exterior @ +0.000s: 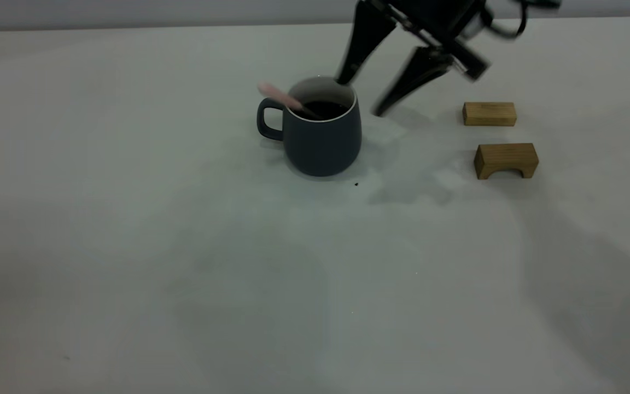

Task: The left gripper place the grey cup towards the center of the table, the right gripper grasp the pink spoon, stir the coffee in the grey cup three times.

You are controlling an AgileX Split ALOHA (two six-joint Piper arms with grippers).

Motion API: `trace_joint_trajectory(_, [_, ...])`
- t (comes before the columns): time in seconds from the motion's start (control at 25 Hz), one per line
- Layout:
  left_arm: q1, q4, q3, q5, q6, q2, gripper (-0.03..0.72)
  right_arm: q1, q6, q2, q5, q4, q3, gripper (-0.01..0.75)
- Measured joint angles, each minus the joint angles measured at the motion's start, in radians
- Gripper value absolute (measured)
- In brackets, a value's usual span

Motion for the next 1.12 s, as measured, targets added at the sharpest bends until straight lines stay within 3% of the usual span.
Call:
trace_joint_trajectory(0.16, [0.0,0.0,0.0,0.0,0.0,0.0,0.568,0.081,0.0,-0.129,0.022,-0.413,0.0,0.508])
trace_joint_trajectory(0.4, [0.0,0.0,0.0,0.0,0.0,0.0,0.568,0.129,-0.179,-0.339,0.033,-0.776,0.0,0.471])
trace_joint_trajectory(0.68, [0.0,0.0,0.0,0.0,0.0,0.0,0.568,0.129,-0.417,-0.551,0.04,-0.84,0.036,0.421])
trace_joint_trajectory(1.12, [0.0,0.0,0.0,0.0,0.0,0.0,0.568,0.129,-0.43,-1.13,0.057,-0.858,0.499,0.344])
